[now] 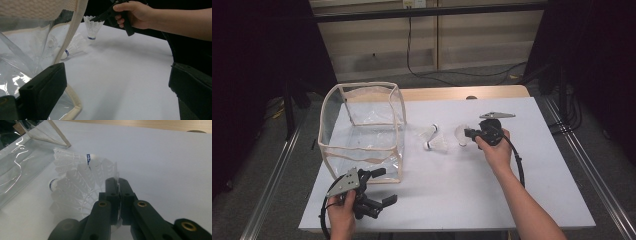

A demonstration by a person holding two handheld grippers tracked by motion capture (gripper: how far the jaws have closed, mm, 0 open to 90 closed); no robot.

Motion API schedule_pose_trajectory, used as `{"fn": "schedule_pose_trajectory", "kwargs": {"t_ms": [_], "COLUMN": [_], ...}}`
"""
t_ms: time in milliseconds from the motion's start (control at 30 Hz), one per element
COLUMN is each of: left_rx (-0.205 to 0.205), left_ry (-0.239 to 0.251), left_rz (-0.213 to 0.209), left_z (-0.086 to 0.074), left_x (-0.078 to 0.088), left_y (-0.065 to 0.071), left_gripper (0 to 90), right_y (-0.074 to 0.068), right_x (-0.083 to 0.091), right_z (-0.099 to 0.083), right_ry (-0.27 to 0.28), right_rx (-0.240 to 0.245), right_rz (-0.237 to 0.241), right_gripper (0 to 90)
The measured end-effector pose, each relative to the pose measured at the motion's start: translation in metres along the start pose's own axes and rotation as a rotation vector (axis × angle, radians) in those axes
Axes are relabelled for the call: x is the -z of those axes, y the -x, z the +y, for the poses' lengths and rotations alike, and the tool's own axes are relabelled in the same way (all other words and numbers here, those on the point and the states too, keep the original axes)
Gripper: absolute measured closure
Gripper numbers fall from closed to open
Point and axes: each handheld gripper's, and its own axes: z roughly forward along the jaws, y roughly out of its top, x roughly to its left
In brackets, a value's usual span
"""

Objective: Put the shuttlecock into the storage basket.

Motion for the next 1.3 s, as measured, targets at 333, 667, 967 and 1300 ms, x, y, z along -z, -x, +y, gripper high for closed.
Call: {"fn": "schedule_pose_trajectory", "kwargs": {"t_ms": [333, 667, 967, 1300], "left_rx": [0.000, 0.003, 0.000, -0.001], "left_ry": [-0.005, -0.003, -0.005, -0.007], "left_rz": [0.000, 0.001, 0.000, 0.000], "left_z": [0.000, -0.001, 0.000, 0.000], "left_x": [0.000, 0.000, 0.000, -0.001], "left_y": [-0.001, 0.000, 0.000, 0.000], "left_gripper": [1.7, 1.7, 1.8, 1.7], "right_y": [0.001, 0.004, 0.009, 0.017], "right_x": [-0.005, -0.007, -0.004, 0.004], "right_z": [-0.002, -0.003, -0.004, -0.004], "right_ry": [-0.005, -0.019, -0.027, -0.039], "right_rx": [0.013, 0.017, 0.017, 0.024], "right_rz": [-0.001, -0.011, -0.035, -0.074], "right_gripper": [87.4, 85.8, 78.2, 68.9]}}
